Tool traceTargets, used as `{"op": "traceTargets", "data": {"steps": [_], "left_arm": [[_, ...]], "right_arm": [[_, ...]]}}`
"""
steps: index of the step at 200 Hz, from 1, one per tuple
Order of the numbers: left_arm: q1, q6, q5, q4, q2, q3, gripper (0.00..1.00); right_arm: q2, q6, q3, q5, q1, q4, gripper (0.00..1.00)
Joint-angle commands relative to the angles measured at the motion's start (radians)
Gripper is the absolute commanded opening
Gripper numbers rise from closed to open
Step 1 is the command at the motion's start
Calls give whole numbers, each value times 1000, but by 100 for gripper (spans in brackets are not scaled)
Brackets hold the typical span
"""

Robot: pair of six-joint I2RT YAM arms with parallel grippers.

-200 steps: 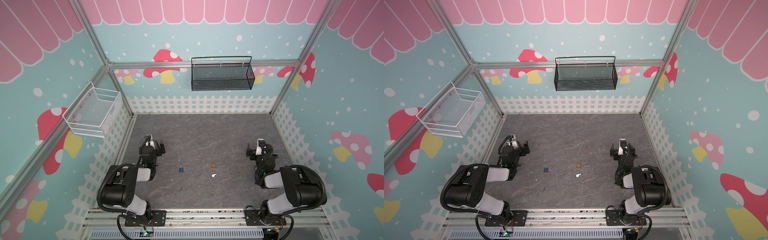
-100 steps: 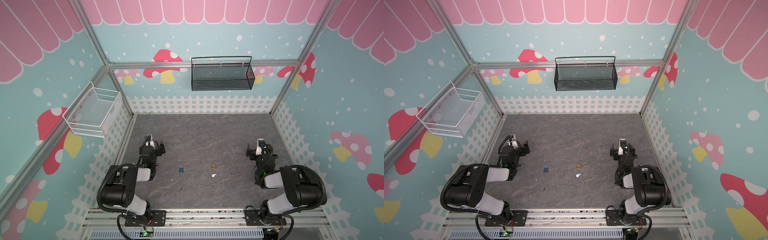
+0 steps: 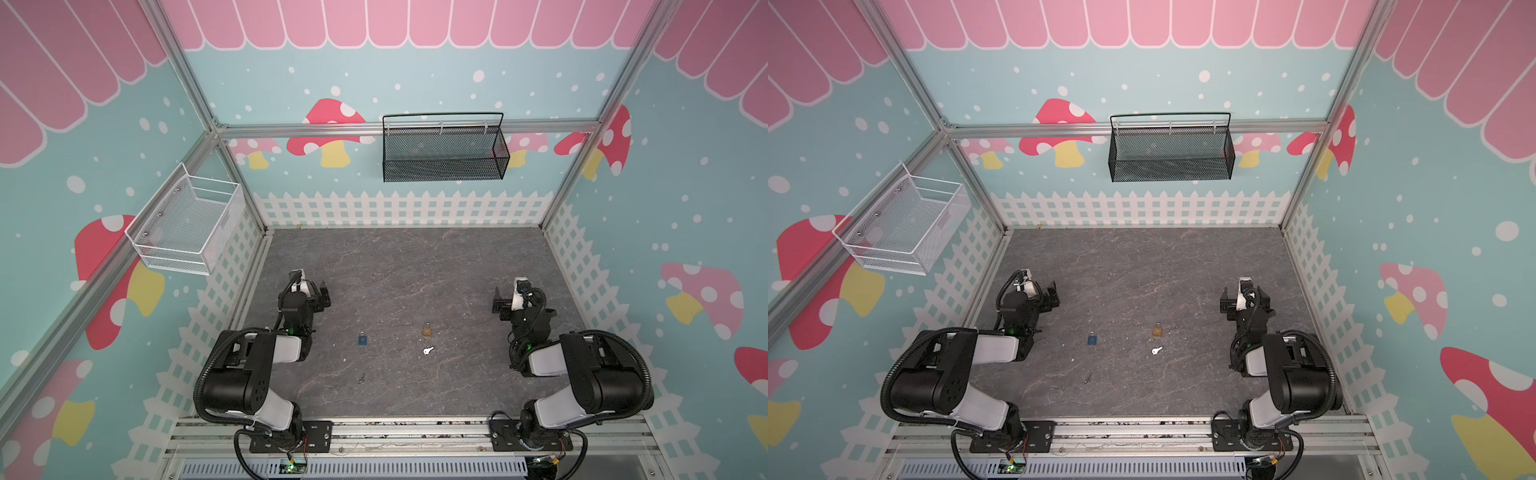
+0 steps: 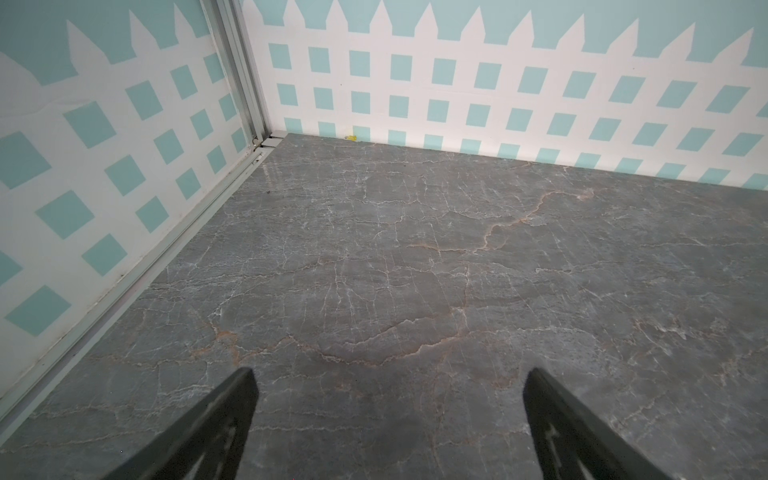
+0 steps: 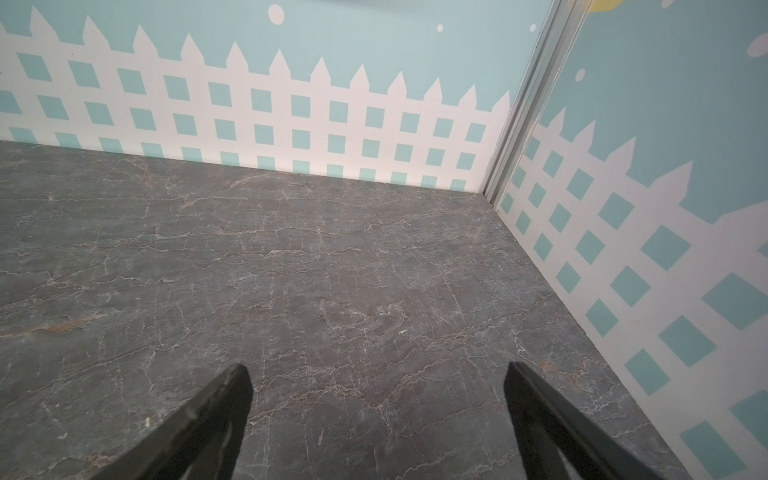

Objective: Unlock with the key
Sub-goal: 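Move both grippers forward over the padlocks and keys on the table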

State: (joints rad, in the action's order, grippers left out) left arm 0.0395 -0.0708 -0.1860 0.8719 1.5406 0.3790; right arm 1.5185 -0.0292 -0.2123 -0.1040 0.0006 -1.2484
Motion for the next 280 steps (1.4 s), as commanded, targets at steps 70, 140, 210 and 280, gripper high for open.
{"op": "traceTargets", "data": {"steps": [70, 140, 210, 280], "left_arm": [[-4, -45, -22, -274, -312, 20, 100], [-27, -435, -16, -655, -418, 189, 100], [-110, -585, 219, -705, -446, 181, 100], [135, -583, 165, -915, -514, 215, 100]], "right_arm": [[-291, -66, -66, -59, -3, 286, 98], [-413, -344, -222, 19, -2, 707, 98], [-433, -539, -281, 184, -16, 882, 98], [-359, -472, -427, 323, 90, 1302, 98]]}}
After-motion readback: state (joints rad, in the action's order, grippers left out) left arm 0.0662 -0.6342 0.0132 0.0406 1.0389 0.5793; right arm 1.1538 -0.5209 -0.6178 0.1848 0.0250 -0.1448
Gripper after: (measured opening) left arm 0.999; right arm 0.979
